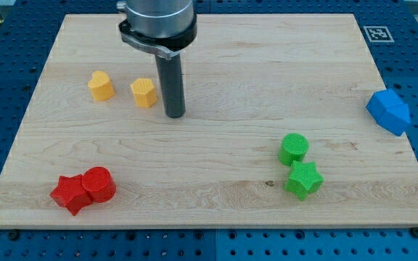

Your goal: Place your arm to the left of the yellow heart

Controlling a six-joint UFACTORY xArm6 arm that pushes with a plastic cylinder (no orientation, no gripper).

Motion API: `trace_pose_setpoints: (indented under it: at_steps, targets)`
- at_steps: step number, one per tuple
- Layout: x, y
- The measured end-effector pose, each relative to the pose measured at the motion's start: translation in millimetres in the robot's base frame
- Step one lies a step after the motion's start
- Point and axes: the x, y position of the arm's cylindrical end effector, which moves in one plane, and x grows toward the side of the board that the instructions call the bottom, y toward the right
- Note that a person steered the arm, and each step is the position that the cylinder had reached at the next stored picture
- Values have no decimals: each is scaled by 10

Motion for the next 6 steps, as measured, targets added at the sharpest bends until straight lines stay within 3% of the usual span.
trace_pose_setpoints:
  at_steps: [1, 2, 3, 5, 6]
  targets:
    - [84, -432]
    - [139, -1219]
    - [-18, -1908]
    - [-502, -1724]
    - [-483, -904]
